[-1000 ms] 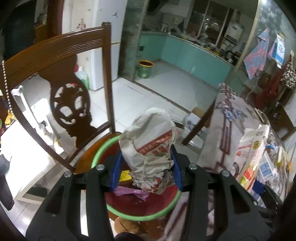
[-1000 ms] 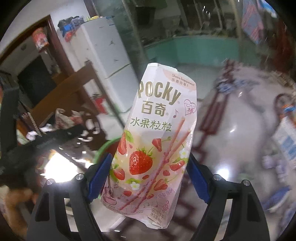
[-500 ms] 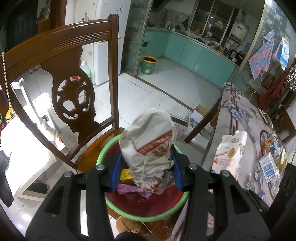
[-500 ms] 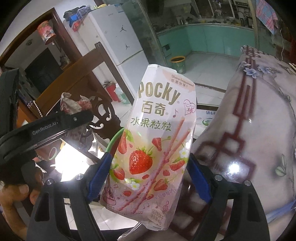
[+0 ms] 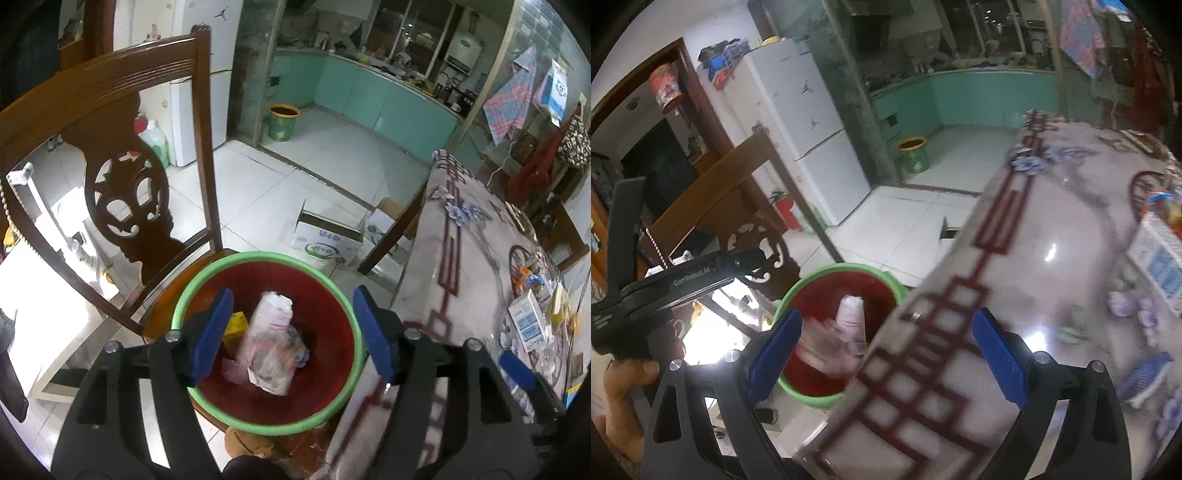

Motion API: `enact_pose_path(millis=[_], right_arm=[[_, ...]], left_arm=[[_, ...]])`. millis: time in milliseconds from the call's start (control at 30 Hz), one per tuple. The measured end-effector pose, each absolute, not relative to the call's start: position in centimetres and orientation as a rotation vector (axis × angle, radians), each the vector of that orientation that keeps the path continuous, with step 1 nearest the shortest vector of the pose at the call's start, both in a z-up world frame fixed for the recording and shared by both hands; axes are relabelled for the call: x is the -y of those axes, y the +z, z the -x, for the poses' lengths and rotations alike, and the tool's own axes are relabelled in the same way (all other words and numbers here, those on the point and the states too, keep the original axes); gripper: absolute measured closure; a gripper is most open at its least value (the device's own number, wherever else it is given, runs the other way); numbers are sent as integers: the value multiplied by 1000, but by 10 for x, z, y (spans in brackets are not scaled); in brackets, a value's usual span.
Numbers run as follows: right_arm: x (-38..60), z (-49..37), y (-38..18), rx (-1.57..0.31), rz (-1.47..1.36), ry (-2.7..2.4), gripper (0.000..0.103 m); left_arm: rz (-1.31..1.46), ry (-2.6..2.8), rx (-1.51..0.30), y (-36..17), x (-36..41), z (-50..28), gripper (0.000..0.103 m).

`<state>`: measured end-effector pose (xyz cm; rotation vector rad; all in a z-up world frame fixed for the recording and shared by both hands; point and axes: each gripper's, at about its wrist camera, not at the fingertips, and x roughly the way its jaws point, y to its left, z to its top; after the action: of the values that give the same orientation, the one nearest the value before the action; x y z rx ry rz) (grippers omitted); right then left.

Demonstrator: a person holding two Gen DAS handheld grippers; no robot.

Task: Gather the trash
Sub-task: 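Open both grippers over the red bucket to drop the two bags, then grasp the white patterned paper cup with the right gripper while the left gripper grasps a white milk carton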

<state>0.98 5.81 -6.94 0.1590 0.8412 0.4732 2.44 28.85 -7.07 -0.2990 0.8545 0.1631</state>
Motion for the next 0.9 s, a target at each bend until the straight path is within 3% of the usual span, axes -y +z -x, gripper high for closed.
enact_pose_path(millis=[400, 700, 900], right_arm=[[103, 51, -52, -830, -151, 137, 11], [259, 83, -65, -1041, -151, -121, 9], [288, 84, -88, -1170, -106, -92, 9]], left_arm=[[203, 51, -852, -54, -209, -33, 31], [154, -112, -865, -43, -124, -39, 26], [118, -169, -914, -53, -79, -46, 24]])
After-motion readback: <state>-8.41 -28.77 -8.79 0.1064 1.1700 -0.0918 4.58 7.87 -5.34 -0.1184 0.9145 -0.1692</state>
